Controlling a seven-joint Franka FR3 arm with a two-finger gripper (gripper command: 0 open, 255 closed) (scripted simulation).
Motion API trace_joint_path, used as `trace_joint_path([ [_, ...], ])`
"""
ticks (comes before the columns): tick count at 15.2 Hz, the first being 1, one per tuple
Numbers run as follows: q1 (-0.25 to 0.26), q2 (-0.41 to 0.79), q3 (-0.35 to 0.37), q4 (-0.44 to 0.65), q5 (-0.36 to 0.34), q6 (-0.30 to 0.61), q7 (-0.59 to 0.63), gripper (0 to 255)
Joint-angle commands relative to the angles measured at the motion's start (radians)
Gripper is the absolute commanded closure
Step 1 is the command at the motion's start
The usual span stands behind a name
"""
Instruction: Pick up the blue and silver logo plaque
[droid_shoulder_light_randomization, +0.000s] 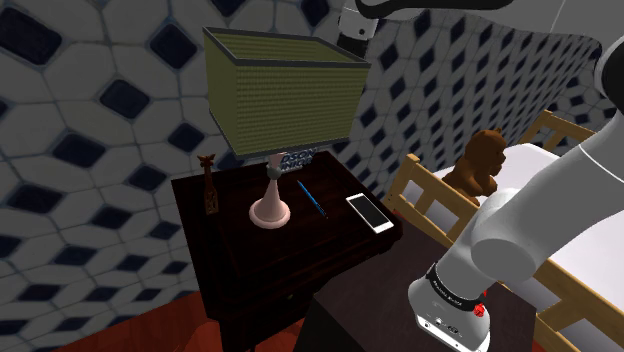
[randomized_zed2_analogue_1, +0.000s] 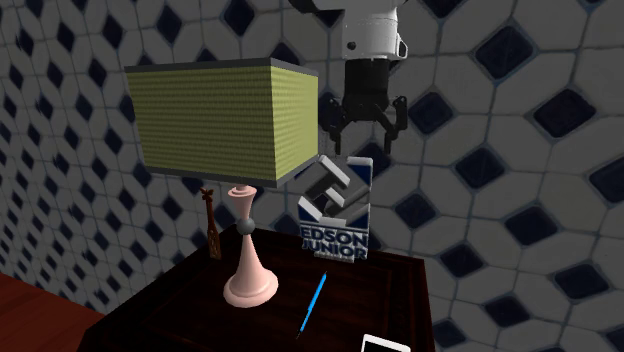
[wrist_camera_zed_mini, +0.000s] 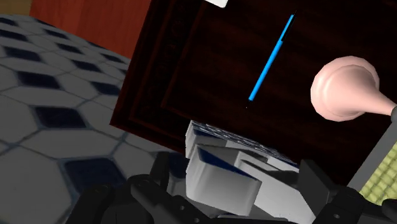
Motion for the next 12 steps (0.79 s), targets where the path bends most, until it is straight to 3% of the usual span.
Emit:
trace_joint_path([
  [1,0.004,0.048,0.002,0.06,-0.008,0.005,-0.015,0],
  [10,0.003,0.047,0.002,-0.044,-0.009,0.107,-0.013,0],
  [11,0.003,0.046,0.001,-0.045,-0.009,0.107,-0.013,255],
  [12,0.002,0.046,0.001,-0.044,-0.009,0.106,-0.013,255],
])
